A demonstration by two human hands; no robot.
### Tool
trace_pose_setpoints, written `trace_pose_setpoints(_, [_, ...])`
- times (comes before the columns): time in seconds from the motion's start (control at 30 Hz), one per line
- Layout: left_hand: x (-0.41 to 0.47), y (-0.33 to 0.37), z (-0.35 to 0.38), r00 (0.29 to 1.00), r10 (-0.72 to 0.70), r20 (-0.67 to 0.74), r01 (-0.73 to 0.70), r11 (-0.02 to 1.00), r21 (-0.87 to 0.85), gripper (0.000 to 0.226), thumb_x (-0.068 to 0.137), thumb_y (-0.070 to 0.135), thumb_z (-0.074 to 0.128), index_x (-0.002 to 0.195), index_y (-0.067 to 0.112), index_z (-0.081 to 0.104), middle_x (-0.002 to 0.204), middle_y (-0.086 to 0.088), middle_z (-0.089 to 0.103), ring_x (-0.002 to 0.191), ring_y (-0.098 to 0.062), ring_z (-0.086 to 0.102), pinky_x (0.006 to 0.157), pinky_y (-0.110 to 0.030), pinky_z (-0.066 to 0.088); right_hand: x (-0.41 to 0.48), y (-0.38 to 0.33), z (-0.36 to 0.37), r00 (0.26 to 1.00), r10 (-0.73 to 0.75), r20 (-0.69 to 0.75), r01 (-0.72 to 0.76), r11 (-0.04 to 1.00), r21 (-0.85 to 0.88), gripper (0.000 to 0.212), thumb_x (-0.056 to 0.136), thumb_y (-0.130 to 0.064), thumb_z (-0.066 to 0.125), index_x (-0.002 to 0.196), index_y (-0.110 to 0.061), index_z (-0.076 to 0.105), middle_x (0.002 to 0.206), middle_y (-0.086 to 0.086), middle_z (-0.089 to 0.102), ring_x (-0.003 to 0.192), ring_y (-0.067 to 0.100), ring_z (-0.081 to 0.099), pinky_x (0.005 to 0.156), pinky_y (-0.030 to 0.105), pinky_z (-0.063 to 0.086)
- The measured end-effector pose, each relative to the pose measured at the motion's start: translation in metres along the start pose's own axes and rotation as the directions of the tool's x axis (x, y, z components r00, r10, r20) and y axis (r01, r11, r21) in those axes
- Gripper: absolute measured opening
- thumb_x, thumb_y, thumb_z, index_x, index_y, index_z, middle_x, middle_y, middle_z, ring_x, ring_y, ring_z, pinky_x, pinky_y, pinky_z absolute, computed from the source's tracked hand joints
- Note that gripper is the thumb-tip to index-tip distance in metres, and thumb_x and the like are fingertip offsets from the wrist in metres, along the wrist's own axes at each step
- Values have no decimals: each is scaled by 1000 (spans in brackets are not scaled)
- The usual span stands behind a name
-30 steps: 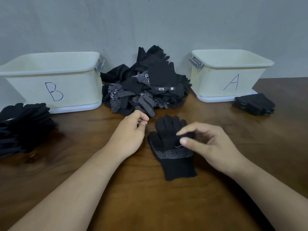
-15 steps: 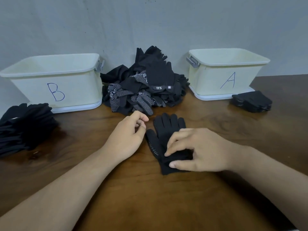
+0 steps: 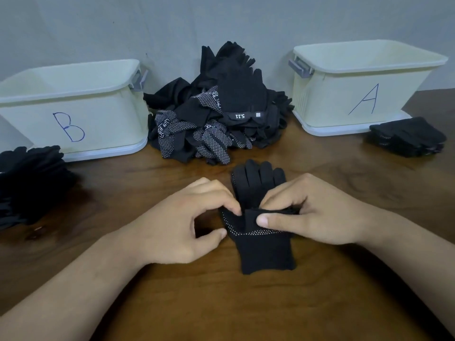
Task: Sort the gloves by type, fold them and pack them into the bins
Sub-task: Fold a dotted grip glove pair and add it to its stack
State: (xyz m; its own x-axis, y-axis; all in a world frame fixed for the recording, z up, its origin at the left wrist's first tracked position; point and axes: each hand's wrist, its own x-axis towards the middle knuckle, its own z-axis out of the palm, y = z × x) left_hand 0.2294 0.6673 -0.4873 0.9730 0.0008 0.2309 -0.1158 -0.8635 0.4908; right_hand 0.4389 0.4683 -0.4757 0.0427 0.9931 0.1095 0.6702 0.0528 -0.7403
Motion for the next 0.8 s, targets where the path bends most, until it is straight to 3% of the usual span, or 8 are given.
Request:
trace_pose_setpoints(0.17, [4,-4,7,998,35,-51,-33,999,35,15,99,34,75,114,32,74,115,21,64,118,-12,60,99,-26,47,-2,-3,0,1000,22,-2,-22,992,121,36,106,-29,67,71,-38,70,68,-13,61,66,4,56,69,22,44])
trace_pose_setpoints(0.3, [4,-6,6,999,25,-31,-25,999,20,5,103,34,70,108,32,72,110,21,66,114,-12,63,92,-34,53,-3,-4,-1,998,50,-48,-43,990,136,43,106,-34,64,71,-9,65,65,-1,50,62,16,43,63,27,38])
trace_pose_setpoints(0.37, [3,-7,4,999,23,-24,-23,1000,20,4,103,32,70,107,33,70,110,21,65,114,-14,63,87,-37,55,-4,-7,-3,995,41,-94,-30,993,117,41,105,-32,66,69,-13,65,64,-8,52,62,7,46,62,25,40])
trace_pose_setpoints(0.47, [3,-5,5,999,38,-17,-37,999,36,3,100,31,73,102,32,71,110,20,65,114,-14,62,90,-33,53,-6,-11,-2,995,-4,-96,8,999,48,37,103,-32,70,75,-7,73,73,-1,67,68,12,64,65,37,52])
trace_pose_setpoints(0.6, [1,-3,5,999,38,-14,-37,998,58,8,95,26,76,95,31,69,110,21,64,114,-12,61,86,-34,55,-7,-16,2,995,-16,-97,21,999,49,10,94,-29,81,84,-28,84,89,-9,76,87,17,76,72,23,55])
trace_pose_setpoints(0.67, [3,-2,4,999,38,-12,-38,998,55,11,93,23,77,95,30,68,109,20,65,113,-14,62,90,-33,53,-9,-18,3,999,1,-46,2,998,60,2,91,-32,84,92,-31,85,91,-11,75,89,17,75,73,24,56])
trace_pose_setpoints(0.8, [2,-1,4,1000,25,-8,-24,999,37,15,91,17,77,94,29,67,108,20,65,112,-14,62,91,-35,53,-8,-13,1,996,79,34,-82,990,111,28,98,-43,67,114,-27,83,100,-13,80,98,12,76,87,26,58])
